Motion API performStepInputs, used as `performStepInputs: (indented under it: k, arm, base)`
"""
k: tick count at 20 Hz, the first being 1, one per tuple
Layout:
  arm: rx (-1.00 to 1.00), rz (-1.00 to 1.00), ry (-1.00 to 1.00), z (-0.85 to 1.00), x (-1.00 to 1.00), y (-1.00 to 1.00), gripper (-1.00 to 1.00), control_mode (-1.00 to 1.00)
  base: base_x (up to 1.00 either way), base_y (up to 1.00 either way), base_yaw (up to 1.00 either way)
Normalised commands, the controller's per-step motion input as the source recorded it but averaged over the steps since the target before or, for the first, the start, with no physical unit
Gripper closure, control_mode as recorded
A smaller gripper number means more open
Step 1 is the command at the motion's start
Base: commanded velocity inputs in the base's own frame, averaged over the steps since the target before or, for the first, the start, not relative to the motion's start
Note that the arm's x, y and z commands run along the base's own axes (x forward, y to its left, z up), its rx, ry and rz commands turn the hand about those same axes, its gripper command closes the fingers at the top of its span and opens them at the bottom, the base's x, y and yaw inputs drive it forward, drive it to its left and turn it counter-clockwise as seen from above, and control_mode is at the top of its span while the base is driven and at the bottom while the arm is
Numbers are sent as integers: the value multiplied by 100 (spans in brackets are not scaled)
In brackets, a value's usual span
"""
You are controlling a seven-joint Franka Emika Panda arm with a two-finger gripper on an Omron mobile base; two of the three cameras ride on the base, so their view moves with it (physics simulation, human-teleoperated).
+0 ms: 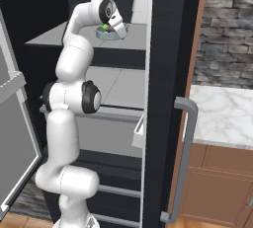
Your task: Place the tupperware containing the chicken drumstick and eggplant meal in the microwave. Close the microwave door and press the start button to reheat the meal.
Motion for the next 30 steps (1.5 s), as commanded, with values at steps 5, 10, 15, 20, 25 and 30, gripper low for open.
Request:
performStepInputs:
  k: [5,10,15,20,25,30]
  arm:
    - [0,0,0,-2,0,0,-100,-100]
    - [0,0,0,0,0,0,-100,-100]
    - [0,0,0,0,0,0,-100,-100]
    - [0,2,-2,0,-10,5,-100,-100]
    - [0,4,0,0,-9,13,-100,-100]
    - [0,3,0,-1,-1,7,-100,-100]
  base:
    - [0,0,0]
    - [0,0,0]
    - [0,0,0]
    - [0,0,0]
    - [0,0,0]
    - [0,0,0]
